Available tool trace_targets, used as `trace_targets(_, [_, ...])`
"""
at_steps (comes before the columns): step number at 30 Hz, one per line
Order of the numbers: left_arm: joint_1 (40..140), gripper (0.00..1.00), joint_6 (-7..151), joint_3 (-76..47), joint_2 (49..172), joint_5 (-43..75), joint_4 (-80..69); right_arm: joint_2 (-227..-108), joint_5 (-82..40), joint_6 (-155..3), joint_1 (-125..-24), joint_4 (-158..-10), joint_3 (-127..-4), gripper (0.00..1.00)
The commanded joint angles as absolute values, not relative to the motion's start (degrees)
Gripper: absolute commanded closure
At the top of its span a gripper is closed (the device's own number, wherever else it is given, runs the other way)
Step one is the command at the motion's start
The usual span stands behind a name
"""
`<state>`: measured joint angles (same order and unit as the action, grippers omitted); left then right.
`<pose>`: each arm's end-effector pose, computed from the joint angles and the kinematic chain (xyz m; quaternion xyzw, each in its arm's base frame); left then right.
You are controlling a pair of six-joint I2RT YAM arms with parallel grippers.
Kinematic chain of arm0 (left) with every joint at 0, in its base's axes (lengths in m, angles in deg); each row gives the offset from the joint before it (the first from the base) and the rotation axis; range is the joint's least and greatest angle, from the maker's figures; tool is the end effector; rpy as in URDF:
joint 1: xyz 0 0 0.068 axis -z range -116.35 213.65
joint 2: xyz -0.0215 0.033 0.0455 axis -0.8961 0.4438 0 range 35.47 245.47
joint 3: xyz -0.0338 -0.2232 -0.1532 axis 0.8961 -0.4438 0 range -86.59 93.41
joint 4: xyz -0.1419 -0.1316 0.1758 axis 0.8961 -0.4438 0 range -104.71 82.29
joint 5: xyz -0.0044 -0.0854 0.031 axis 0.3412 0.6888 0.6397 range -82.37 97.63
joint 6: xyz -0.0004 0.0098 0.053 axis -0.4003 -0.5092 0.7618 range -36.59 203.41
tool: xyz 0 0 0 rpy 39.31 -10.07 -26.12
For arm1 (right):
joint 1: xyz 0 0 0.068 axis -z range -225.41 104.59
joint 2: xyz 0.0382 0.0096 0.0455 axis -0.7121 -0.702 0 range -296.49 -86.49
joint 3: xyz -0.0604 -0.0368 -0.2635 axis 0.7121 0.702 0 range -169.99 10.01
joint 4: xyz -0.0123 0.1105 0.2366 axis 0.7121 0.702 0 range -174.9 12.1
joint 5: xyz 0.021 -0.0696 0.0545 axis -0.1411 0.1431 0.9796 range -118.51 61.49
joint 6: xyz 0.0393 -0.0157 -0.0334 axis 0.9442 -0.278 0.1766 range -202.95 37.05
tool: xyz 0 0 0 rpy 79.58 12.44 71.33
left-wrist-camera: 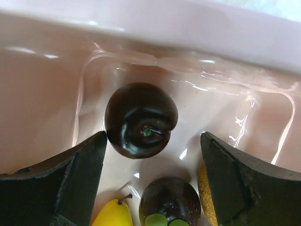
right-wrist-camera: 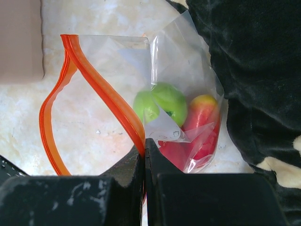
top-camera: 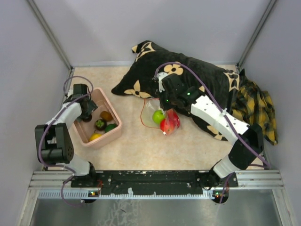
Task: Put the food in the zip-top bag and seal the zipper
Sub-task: Pick up the fake fruit from the bin.
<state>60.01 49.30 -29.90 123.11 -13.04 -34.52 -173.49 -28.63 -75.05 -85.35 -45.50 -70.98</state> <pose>0.3059 0.0320 0.2120 -0.3528 0.8782 0.0945 0.3088 0.2553 0.2137 0.3331 -0.2550 0.8895 0.1529 0.3471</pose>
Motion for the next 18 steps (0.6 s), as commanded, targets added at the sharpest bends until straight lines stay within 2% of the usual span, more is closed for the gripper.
trace_targets(1, [59.47, 0.14, 47.98, -27.08, 125.80, -15.51, -33.38, -170.10, -28.58, -76.22, -85.02, -47.33, -72.30, 1.00])
trace_targets(9, [59.38, 0.14, 48.68, -25.07, 130.33, -18.23, -33.69, -170.33, -28.46, -76.40, -84.96, -47.42, -72.10, 1.00])
trace_targets(14, [59.43, 0.22, 49.46, -23.97, 132.88, -18.09, -33.73, -170.39, -28.41, -76.40, -85.01, -47.76, -71.78, 1.00])
trace_targets(18, [59.36, 0.24, 50.38, -23.67, 134.48, -17.87, -33.21, -170.16, -28.28, -76.52, -85.03, -48.20, -71.23, 1.00])
